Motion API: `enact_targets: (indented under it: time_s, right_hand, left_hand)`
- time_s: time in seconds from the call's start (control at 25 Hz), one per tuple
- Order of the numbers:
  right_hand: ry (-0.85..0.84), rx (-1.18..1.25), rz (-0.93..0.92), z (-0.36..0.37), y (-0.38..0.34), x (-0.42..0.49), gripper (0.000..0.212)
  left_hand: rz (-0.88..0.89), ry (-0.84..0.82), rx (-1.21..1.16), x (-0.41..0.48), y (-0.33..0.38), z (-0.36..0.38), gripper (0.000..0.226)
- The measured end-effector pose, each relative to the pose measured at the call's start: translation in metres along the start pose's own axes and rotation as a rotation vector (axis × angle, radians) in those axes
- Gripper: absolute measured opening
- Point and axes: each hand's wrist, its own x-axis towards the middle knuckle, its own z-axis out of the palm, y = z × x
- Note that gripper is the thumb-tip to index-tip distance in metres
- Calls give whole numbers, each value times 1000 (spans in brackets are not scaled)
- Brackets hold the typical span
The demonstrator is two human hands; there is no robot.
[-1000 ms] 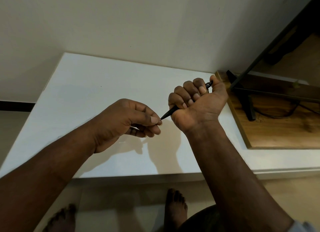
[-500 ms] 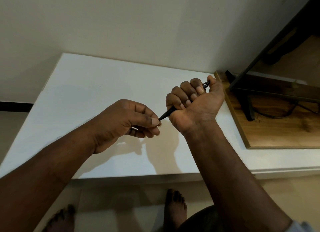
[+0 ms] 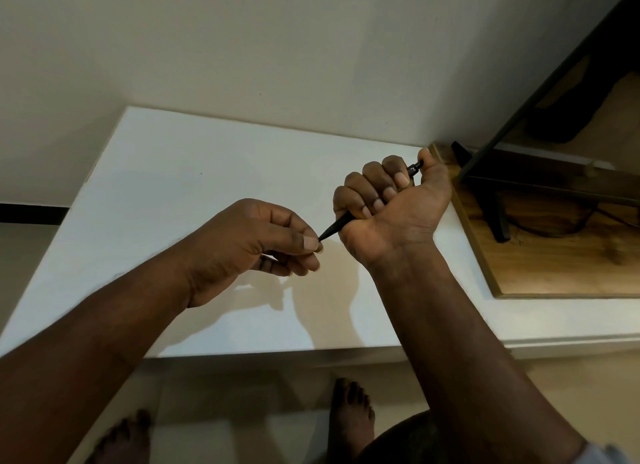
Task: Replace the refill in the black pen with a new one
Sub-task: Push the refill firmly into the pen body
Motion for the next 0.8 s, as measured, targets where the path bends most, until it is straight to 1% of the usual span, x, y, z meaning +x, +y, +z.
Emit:
enact_targets:
  time_s: [0.16,0.44,0.64,0.8]
  right_hand:
    - [6,4,2,0,-1,0,49]
    - [17,8,-3,1,-1,0,51]
    - [-4,12,-11,0,-2,0,47]
    - [1,16,-7,-1,-1,0,50]
  left_hand:
    - [2,-8,1,0,0,0,9]
    - [3,-9,13,0,-1,-1,15]
    - [7,-21,4,1,-2,-2,11]
    - [13,-33,-7,1,-3,-2,18]
